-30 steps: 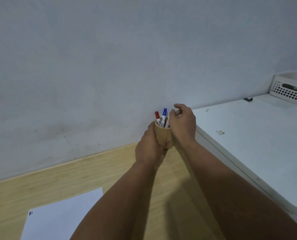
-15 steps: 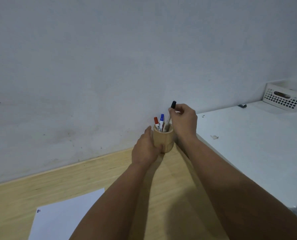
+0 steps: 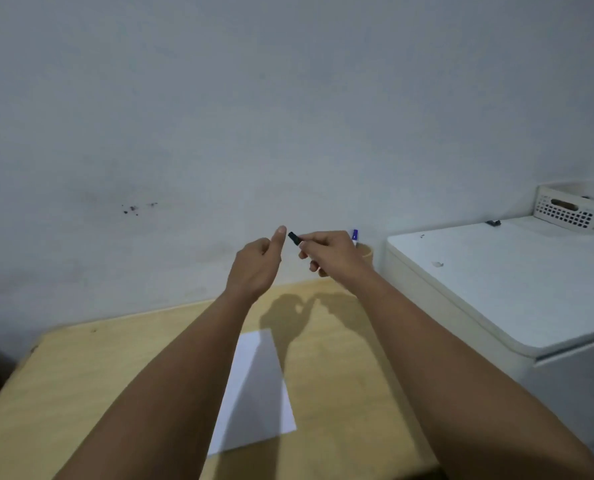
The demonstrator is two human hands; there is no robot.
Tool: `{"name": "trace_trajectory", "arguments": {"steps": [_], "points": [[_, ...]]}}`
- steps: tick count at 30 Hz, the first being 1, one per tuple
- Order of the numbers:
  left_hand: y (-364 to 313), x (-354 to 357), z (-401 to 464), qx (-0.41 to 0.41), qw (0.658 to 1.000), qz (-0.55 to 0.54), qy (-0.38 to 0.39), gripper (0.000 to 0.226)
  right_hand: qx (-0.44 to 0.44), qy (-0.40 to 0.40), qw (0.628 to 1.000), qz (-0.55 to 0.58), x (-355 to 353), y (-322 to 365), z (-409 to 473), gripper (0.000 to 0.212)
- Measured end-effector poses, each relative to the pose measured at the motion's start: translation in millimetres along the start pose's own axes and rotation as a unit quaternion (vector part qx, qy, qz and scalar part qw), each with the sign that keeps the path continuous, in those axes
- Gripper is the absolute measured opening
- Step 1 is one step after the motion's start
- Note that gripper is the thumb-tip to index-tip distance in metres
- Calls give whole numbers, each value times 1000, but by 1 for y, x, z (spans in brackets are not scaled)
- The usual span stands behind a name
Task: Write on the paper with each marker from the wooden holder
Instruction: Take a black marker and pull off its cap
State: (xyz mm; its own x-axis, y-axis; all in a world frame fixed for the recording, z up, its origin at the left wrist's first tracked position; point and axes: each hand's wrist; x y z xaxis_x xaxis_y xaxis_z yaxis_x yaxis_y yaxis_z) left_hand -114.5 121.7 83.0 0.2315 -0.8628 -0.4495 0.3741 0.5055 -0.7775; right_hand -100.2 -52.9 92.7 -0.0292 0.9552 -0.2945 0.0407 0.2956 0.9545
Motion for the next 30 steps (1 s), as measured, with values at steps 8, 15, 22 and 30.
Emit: {"name": "trace_trajectory", "arguments": {"steps": [8, 15, 22, 30], "points": [[21, -80, -55, -50, 994, -42, 91, 50, 19, 125, 992, 20, 73, 8, -60, 11], [39, -131, -75, -91, 987, 20, 134, 45, -31, 160, 985, -64, 124, 7, -77, 16], [83, -187, -83, -111, 971, 209, 45, 50, -95, 5, 986, -134, 137, -20, -73, 13], [126, -147, -118, -115, 869, 441, 193, 40, 66, 60, 991, 98, 132, -24, -68, 23]]}}
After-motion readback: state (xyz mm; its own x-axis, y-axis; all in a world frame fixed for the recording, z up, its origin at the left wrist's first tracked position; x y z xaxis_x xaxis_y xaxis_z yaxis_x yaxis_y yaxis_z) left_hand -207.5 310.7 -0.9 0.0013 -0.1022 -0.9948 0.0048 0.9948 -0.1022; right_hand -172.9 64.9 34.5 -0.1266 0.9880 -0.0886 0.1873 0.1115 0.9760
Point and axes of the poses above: each hand's wrist, its own z-axis towards the middle knuckle, its own x-axis out of the palm, y = z × x, and after that the axes turned 14 degrees about x, right-handed
